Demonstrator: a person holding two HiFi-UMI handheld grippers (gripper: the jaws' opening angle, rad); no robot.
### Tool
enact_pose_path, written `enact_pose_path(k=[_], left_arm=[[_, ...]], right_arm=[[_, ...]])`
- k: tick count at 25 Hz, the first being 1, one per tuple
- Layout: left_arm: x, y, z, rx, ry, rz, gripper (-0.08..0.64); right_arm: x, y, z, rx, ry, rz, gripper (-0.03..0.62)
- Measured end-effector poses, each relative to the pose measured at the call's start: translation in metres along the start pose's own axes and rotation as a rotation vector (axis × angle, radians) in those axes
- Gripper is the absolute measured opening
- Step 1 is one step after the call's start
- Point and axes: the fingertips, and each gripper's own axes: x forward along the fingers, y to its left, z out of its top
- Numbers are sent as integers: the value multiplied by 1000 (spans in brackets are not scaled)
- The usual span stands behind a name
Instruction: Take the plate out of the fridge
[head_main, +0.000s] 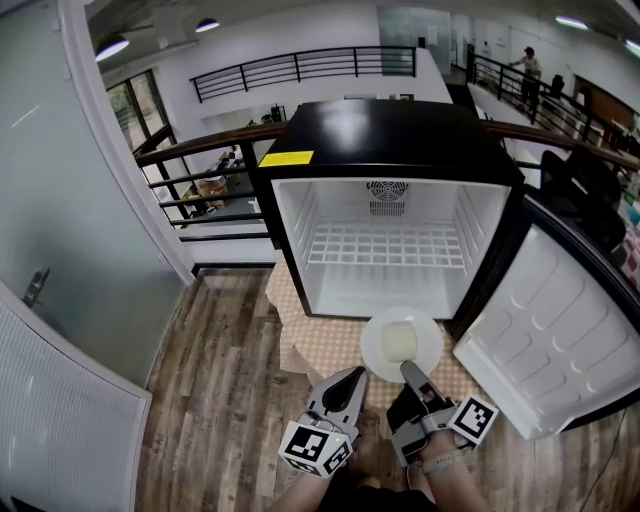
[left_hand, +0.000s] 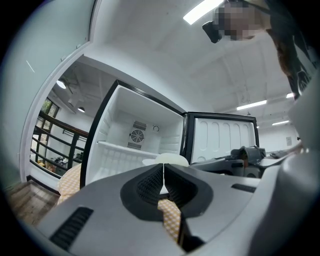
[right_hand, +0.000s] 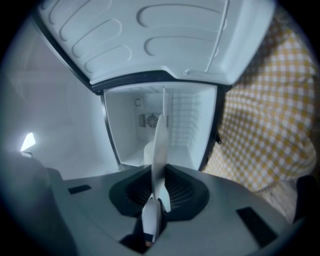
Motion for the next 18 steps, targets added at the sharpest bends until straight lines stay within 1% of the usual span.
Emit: enact_pose_path(k=[18], left_arm=[[-32, -21, -6, 3, -6, 20, 12]], right_arm=[[-32, -2, -16, -6, 17, 6, 67]])
